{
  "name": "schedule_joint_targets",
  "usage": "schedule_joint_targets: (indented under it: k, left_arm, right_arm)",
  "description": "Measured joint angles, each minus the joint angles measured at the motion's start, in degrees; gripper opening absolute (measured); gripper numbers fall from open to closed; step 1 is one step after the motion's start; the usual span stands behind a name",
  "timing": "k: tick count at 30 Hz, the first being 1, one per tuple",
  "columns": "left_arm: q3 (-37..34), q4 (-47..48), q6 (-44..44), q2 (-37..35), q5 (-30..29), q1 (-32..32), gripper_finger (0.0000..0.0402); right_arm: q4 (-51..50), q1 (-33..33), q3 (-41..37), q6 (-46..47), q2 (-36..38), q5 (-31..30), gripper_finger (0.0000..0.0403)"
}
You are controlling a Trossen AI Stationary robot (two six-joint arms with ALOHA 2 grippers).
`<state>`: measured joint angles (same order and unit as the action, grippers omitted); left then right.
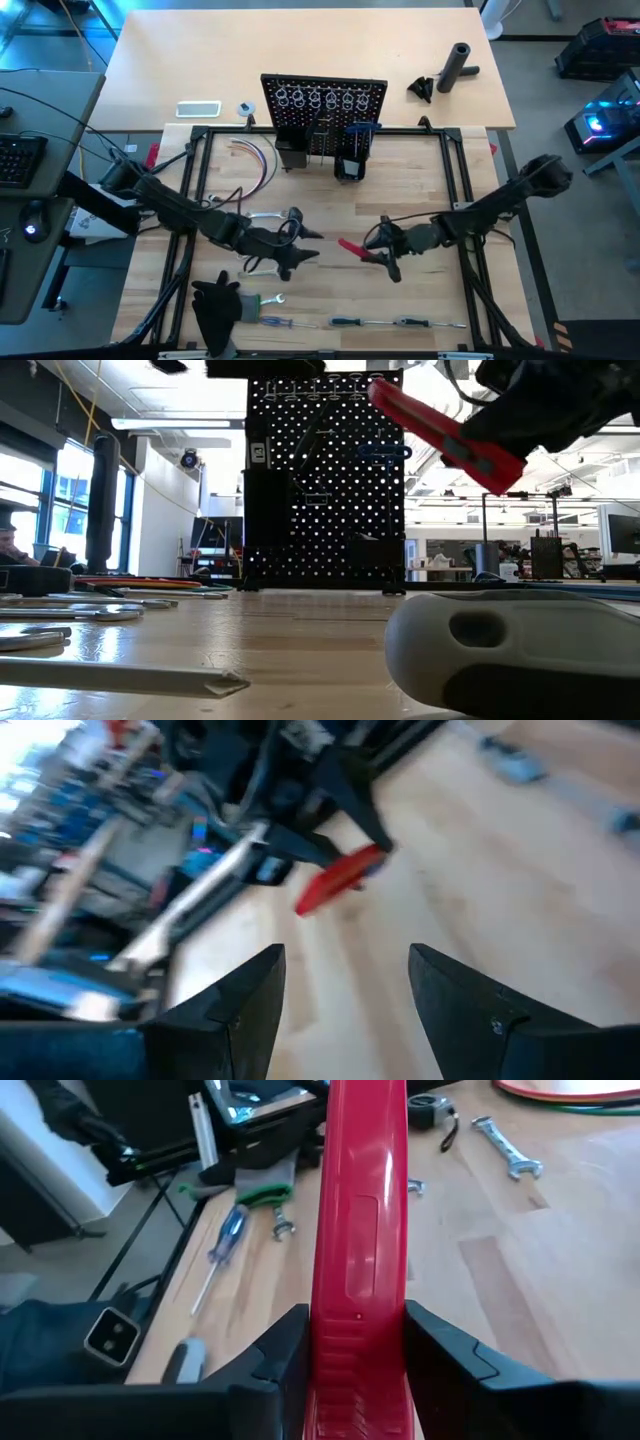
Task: Hang tools onto peg board
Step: Put the red cutter into the big black bin on the black pegboard
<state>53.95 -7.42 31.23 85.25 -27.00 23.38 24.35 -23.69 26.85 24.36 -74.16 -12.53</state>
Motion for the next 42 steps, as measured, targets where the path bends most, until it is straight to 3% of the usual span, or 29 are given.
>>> schedule_joint_targets:
  k: [7, 13, 17, 33, 42]
  left_arm:
    - [1.17, -3.05, 9.16, 5.38, -5.46, 0.33, 0.0207]
    - [5.91, -2.82, 13.69, 11.91, -17.29, 0.31, 0.0207]
    - [8.60, -2.78, 16.01, 14.59, -21.34, 0.28, 0.0207]
    - [12.61, 2.39, 16.55, 17.23, -23.00, -2.36, 0.0207]
    - [13.70, 8.70, 14.69, 17.21, -20.47, -3.45, 0.0207]
  right_arm:
    - [1.52, 3.17, 0.02, 0.03, -0.08, -1.60, 0.0124]
    - [2.32, 5.95, 0.07, 1.47, -0.10, -1.38, 0.0124]
    - [1.55, 7.02, 0.08, 3.91, -0.10, -1.36, 0.0124]
    - [0.99, 8.12, 0.09, 6.93, -0.12, -1.57, 0.0124]
    - [-0.22, 9.47, 1.37, 8.02, -2.15, -0.20, 0.0124]
